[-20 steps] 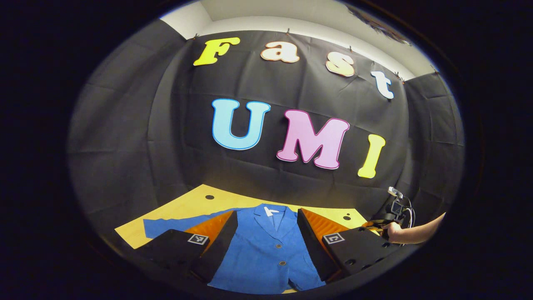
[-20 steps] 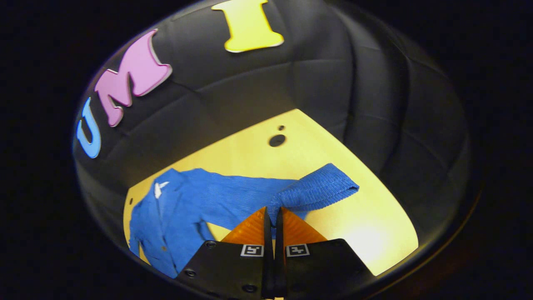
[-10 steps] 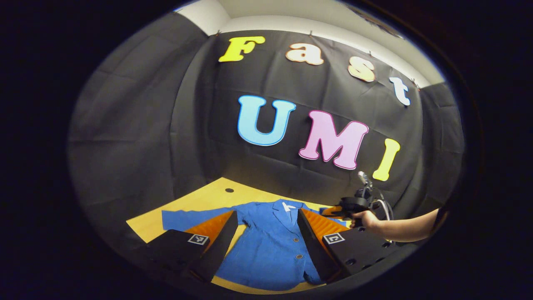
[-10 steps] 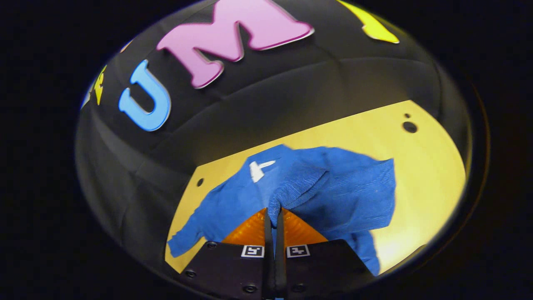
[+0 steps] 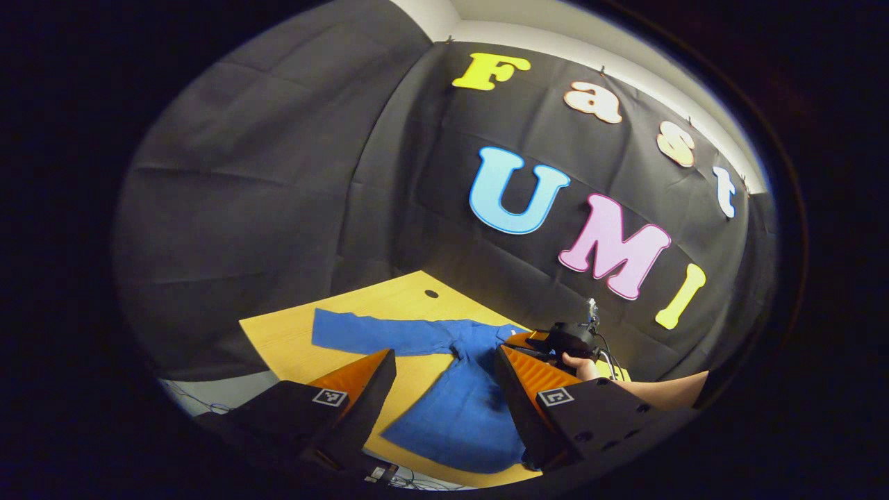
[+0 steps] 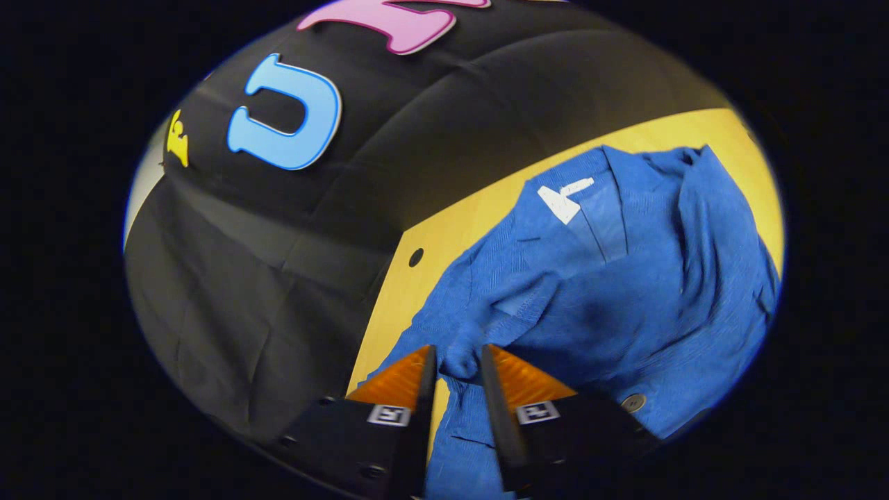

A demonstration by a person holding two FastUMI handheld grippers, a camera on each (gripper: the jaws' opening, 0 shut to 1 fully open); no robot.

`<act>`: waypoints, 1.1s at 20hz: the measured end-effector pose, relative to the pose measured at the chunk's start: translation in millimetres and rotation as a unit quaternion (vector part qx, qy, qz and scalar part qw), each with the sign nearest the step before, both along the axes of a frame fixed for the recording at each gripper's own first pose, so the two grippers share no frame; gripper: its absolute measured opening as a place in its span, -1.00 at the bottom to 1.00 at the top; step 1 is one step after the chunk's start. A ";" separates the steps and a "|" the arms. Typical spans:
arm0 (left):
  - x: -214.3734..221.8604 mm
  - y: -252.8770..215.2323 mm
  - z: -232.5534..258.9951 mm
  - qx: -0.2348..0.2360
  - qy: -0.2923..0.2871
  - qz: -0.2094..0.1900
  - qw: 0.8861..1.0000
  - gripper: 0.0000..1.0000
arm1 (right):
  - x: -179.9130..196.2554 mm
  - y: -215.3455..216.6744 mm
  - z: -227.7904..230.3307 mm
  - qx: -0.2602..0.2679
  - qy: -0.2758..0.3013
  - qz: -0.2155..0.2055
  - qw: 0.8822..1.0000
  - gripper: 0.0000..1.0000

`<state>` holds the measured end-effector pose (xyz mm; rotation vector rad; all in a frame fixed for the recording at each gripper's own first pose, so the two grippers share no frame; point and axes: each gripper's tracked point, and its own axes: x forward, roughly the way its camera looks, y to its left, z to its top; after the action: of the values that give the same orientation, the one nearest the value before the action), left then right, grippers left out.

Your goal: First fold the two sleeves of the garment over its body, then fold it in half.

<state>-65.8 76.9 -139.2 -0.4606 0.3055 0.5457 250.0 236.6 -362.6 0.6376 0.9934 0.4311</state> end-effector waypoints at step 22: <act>47.6 246.4 -223.7 -0.024 0.367 0.025 0.929 0.75 | -220.8 -360.3 182.7 -0.301 -0.134 -0.242 0.912 0.95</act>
<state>-18.1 323.3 -362.9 -0.2948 1.0301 0.7513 29.2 -123.7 -179.9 0.2327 0.6209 -0.2289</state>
